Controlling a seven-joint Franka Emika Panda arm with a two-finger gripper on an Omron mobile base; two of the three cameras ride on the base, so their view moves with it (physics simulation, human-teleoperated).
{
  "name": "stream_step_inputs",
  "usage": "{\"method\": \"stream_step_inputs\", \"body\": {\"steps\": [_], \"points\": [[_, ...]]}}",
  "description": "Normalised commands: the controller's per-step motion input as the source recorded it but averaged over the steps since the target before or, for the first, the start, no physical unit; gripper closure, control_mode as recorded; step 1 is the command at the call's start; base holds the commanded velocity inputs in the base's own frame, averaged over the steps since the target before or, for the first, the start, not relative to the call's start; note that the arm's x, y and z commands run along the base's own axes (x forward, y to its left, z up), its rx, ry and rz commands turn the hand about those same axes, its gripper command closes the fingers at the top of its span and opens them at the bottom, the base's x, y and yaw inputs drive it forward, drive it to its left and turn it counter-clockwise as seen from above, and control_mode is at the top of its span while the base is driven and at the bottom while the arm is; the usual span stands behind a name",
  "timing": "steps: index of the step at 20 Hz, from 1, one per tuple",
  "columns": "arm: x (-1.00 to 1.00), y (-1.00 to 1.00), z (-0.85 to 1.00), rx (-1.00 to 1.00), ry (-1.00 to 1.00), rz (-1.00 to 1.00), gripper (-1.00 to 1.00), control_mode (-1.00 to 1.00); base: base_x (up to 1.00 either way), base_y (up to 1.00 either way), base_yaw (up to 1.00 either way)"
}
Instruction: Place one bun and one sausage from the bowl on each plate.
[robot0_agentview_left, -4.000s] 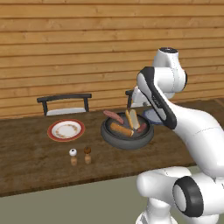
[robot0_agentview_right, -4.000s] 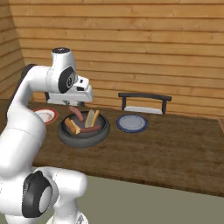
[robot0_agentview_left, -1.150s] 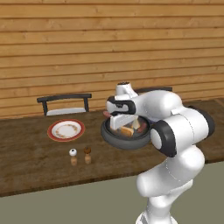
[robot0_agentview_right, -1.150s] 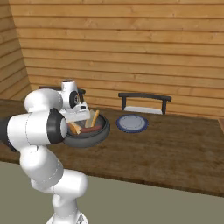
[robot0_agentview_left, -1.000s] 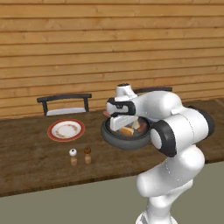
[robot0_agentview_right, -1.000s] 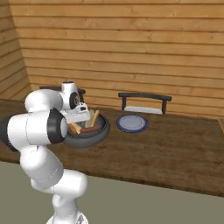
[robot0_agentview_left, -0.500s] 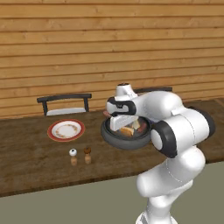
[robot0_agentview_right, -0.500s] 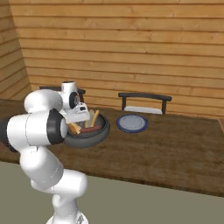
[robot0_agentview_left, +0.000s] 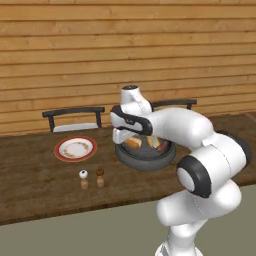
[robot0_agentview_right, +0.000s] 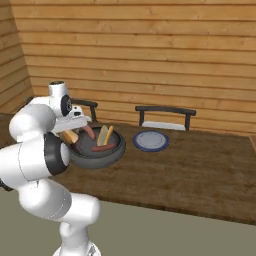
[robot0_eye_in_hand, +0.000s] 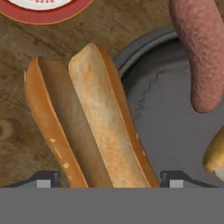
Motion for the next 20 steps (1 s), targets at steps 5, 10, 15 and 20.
{"method": "stream_step_inputs", "body": {"steps": [5,10,15,20], "points": [[0.53,0.92,0.03,0.0,0.01,0.15,1.0,-1.0,0.0,0.0,0.0],[0.42,0.75,-0.01,0.0,0.0,0.04,1.0,-1.0,0.0,0.0,0.0],[0.33,0.6,-0.12,0.0,0.0,0.0,1.0,-1.0,0.0,0.0,0.0],[0.39,0.49,-0.27,-0.03,0.02,0.0,1.0,-1.0,0.0,0.0,0.0]]}}
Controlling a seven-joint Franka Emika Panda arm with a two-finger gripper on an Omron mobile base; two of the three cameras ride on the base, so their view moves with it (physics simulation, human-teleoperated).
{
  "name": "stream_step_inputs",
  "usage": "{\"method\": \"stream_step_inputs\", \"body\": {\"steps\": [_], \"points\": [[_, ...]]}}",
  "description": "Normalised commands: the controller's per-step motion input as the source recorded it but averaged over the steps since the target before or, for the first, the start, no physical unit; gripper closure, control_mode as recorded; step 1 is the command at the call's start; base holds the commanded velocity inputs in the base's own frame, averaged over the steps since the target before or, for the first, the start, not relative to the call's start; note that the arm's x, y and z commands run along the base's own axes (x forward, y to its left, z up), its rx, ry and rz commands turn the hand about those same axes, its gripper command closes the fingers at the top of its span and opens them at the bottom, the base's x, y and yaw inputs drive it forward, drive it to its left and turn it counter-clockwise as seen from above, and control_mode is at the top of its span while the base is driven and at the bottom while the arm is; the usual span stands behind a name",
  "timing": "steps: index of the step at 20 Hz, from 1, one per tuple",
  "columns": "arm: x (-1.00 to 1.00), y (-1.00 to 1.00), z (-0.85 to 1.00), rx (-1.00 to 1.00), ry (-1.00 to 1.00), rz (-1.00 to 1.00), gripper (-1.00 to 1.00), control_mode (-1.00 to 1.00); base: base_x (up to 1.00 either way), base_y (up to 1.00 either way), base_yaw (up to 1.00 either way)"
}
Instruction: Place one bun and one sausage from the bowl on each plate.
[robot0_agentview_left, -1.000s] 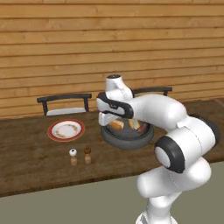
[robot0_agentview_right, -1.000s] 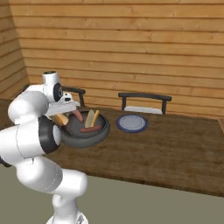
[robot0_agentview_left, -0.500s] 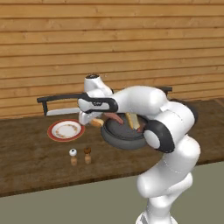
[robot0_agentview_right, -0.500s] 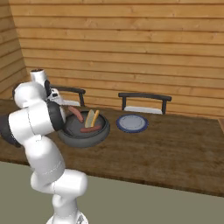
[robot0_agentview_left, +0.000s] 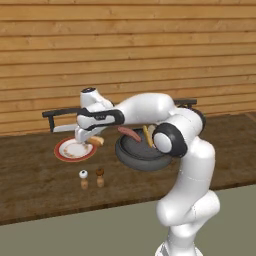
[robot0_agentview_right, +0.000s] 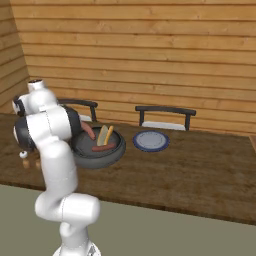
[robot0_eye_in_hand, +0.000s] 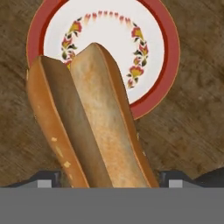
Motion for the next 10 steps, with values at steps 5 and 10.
{"method": "stream_step_inputs", "body": {"steps": [5,10], "points": [[0.42,0.4,-0.44,-0.08,0.04,0.0,1.0,-1.0,0.0,0.0,0.0],[0.32,0.15,-0.28,-0.02,0.0,0.0,1.0,-1.0,0.0,0.0,0.0]]}}
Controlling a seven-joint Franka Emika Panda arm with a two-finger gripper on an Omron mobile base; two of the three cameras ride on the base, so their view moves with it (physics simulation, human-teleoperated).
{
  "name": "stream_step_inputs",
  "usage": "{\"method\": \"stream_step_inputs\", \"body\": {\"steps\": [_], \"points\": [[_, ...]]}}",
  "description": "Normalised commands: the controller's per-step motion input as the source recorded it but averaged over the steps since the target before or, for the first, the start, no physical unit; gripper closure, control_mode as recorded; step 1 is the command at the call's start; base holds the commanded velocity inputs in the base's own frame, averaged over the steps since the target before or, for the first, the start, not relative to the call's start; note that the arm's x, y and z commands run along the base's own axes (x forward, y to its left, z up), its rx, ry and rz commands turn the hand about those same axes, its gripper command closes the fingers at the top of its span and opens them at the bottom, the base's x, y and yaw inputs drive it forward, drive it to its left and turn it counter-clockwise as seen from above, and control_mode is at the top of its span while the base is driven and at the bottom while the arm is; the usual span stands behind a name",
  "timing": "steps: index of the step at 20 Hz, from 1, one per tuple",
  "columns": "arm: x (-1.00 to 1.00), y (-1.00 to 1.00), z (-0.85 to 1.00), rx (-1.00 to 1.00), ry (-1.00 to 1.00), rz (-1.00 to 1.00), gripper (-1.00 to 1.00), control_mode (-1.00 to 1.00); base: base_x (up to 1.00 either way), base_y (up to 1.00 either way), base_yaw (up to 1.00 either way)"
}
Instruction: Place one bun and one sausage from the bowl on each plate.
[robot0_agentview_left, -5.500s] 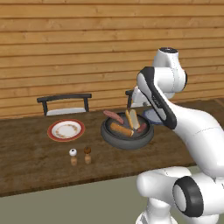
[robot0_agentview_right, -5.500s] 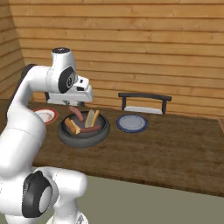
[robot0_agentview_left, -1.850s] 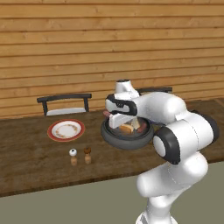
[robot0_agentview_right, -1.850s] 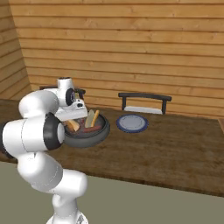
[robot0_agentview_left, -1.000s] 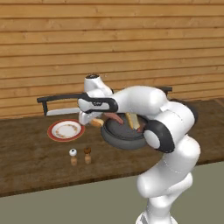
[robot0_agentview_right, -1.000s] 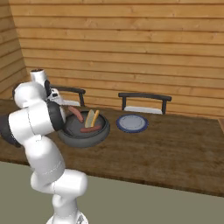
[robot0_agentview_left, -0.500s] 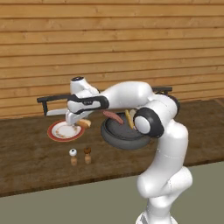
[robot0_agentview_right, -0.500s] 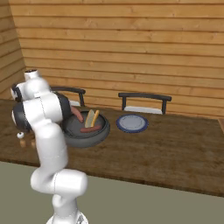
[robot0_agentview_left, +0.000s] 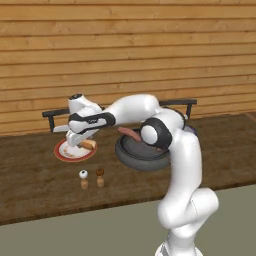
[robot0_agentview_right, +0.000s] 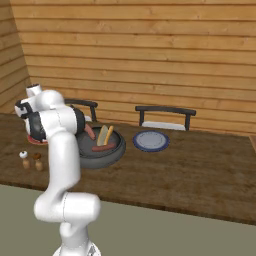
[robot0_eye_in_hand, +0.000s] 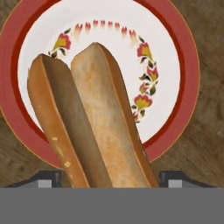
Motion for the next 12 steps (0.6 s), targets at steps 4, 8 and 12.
{"method": "stream_step_inputs", "body": {"steps": [4,8,12], "points": [[0.01,0.0,-0.3,0.0,0.0,0.0,1.0,-1.0,0.0,0.0,0.0],[-0.13,0.0,-0.26,0.0,0.0,-0.03,-1.0,-1.0,0.0,0.0,0.0],[-0.04,0.0,-0.23,0.0,0.0,-0.06,-1.0,-1.0,0.0,0.0,0.0]]}}
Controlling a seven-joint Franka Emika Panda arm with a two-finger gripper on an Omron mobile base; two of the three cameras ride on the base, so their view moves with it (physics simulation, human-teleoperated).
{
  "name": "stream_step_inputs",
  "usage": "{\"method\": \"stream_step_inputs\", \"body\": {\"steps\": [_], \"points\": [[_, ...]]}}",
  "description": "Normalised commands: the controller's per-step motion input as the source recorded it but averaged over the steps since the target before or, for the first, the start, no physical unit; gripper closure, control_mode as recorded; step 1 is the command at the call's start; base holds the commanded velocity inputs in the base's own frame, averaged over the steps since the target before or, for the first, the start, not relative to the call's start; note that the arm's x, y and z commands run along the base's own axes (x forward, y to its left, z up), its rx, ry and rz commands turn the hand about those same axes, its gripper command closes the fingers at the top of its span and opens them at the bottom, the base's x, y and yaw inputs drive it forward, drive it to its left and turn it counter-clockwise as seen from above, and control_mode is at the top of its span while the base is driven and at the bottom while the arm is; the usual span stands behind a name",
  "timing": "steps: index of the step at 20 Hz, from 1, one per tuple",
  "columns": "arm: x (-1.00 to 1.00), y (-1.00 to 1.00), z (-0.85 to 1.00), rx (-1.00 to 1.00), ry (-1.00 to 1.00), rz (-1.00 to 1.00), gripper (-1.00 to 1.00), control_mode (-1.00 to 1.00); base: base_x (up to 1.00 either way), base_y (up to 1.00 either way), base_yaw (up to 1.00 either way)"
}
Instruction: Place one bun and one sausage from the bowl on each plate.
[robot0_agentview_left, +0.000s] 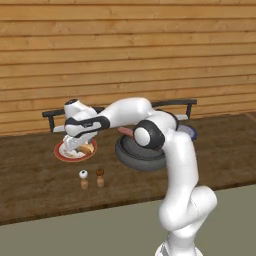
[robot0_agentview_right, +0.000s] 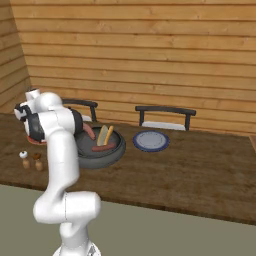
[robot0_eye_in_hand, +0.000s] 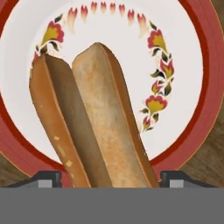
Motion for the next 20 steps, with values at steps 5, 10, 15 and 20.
{"method": "stream_step_inputs", "body": {"steps": [5,10,15,20], "points": [[0.0,0.02,0.03,0.0,-0.02,-0.03,-1.0,-1.0,0.0,0.0,0.0],[0.0,0.05,0.37,0.0,-0.05,-0.01,-1.0,-1.0,0.0,0.0,0.0],[-0.07,-0.41,0.5,0.0,-0.13,-0.07,-1.0,-1.0,0.0,0.0,0.0],[-0.21,-0.95,0.25,0.05,-0.15,-0.15,-1.0,-1.0,0.0,0.0,0.0]]}}
